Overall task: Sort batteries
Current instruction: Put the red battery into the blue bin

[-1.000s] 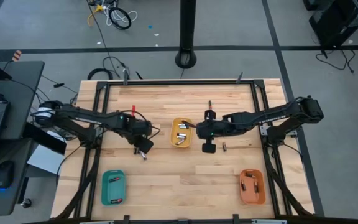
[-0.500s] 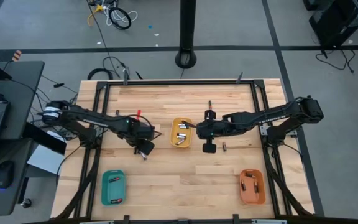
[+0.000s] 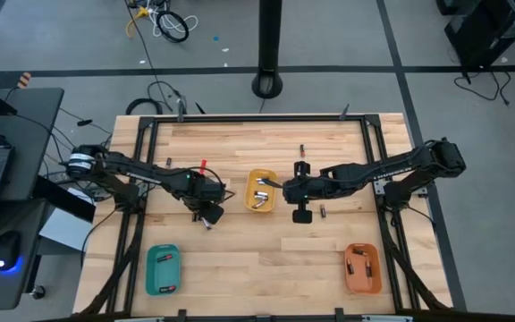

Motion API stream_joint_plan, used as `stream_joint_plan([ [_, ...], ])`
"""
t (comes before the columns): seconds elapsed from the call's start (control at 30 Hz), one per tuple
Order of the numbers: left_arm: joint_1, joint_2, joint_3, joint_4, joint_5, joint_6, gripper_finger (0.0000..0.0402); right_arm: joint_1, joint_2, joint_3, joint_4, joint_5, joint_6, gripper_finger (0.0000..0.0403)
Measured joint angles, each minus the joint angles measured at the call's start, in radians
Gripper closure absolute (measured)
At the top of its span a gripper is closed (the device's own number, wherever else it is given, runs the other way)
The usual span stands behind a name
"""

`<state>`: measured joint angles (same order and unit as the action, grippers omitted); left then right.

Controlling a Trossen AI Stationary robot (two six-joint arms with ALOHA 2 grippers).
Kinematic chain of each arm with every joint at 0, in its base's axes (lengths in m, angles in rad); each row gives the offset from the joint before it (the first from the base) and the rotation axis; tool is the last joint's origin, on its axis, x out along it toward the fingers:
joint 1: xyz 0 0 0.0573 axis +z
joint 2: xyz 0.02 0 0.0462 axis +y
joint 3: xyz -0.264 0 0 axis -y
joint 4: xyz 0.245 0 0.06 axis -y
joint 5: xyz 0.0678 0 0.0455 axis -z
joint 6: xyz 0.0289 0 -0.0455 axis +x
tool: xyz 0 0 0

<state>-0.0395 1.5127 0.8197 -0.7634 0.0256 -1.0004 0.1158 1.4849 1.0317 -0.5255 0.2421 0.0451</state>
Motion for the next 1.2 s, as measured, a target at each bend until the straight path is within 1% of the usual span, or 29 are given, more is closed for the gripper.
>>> stream_joint_plan([
  [0.17, 0.000, 0.000, 0.000, 0.002, -0.002, 0.001, 0.0296, 0.000, 0.000, 0.000, 0.000, 0.000, -0.004, 0.0393],
  [0.37, 0.000, 0.000, 0.000, 0.002, -0.003, 0.001, 0.0296, 0.000, 0.000, 0.000, 0.000, 0.000, -0.003, 0.0382],
  [0.6, 0.000, 0.000, -0.001, 0.000, -0.004, 0.006, 0.0296, 0.000, 0.001, 0.000, 0.000, 0.001, 0.002, 0.0390],
  [0.67, 0.000, 0.000, -0.001, 0.000, -0.008, 0.025, 0.0296, 0.000, 0.001, 0.000, 0.000, 0.001, 0.009, 0.0384],
  [0.93, 0.000, -0.001, -0.001, 0.002, -0.025, 0.028, 0.0296, 0.003, 0.001, 0.000, 0.000, 0.026, 0.015, 0.0338],
  [1.07, 0.000, -0.001, -0.001, -0.007, -0.025, 0.025, 0.0296, 0.003, 0.001, 0.000, 0.000, 0.027, 0.015, 0.0329],
  [1.2, 0.000, -0.001, -0.001, -0.018, -0.024, 0.021, 0.0296, 0.003, 0.001, 0.000, 0.000, 0.027, 0.015, 0.0330],
])
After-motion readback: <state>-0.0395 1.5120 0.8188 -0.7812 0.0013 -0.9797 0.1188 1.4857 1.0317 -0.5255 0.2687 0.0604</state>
